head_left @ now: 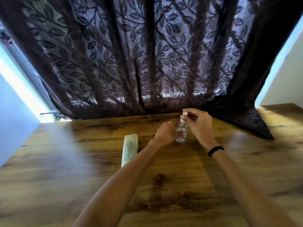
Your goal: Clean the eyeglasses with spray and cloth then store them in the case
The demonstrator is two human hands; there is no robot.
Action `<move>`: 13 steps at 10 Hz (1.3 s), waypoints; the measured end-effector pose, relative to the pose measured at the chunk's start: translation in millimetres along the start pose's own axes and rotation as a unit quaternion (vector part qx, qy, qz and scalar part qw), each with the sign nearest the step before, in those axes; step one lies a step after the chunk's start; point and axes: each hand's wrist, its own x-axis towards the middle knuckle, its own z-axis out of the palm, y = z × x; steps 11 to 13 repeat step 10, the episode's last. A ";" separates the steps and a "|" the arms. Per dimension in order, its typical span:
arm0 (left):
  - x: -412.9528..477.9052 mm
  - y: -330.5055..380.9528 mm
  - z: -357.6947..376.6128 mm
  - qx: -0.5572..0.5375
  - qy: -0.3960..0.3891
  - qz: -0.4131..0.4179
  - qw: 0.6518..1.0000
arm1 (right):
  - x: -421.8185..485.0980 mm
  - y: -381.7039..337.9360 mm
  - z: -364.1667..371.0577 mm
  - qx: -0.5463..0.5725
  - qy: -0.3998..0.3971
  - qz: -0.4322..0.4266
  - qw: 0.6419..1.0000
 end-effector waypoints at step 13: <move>-6.0 -119.9 -108.2 0.070 -0.009 -0.142 0.987 | 35.7 -52.2 118.8 0.109 -0.142 -0.011 0.984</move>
